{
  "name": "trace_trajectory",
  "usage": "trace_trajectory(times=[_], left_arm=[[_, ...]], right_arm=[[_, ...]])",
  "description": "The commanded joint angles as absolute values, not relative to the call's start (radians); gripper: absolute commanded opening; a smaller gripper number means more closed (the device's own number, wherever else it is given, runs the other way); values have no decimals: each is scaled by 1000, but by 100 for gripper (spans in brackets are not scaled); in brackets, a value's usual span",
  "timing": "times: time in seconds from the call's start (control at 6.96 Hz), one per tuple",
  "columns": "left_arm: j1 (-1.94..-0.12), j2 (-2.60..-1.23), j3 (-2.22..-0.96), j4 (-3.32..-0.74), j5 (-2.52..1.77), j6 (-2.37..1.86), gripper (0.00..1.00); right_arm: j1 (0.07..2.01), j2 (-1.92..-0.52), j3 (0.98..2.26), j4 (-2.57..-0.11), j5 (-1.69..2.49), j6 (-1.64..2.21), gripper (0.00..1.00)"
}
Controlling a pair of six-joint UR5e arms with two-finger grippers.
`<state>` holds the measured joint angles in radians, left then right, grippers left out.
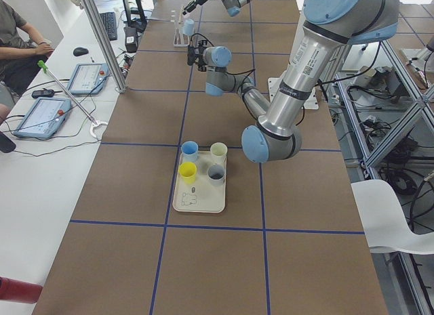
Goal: Transfer IKEA cup to right arm and place on rack
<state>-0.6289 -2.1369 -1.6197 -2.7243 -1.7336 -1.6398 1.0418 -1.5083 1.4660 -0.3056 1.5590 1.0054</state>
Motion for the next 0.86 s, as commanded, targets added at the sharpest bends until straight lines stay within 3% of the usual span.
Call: trace_trajectory(times=[0.0,0.29,0.43,0.72], left_arm=[[-629,-2137,-1618,-2723,-1735,-1640,80],[-705,-2096,-1669,-2610,-1784,-1503,76],[-760,-2029,-1768,-2435,-1820,-1327,76],[-859,-1799,-1937,-2249,-1827,-874,76]], right_arm=[[1046,-1491,1469,-302,1592,1011,100],[1100,-1512,1523,-305,1730,1015,100],[1101,-1564,1589,-307,1753,1020,100],[1098,-1635,1701,-304,1807,1157,100]])
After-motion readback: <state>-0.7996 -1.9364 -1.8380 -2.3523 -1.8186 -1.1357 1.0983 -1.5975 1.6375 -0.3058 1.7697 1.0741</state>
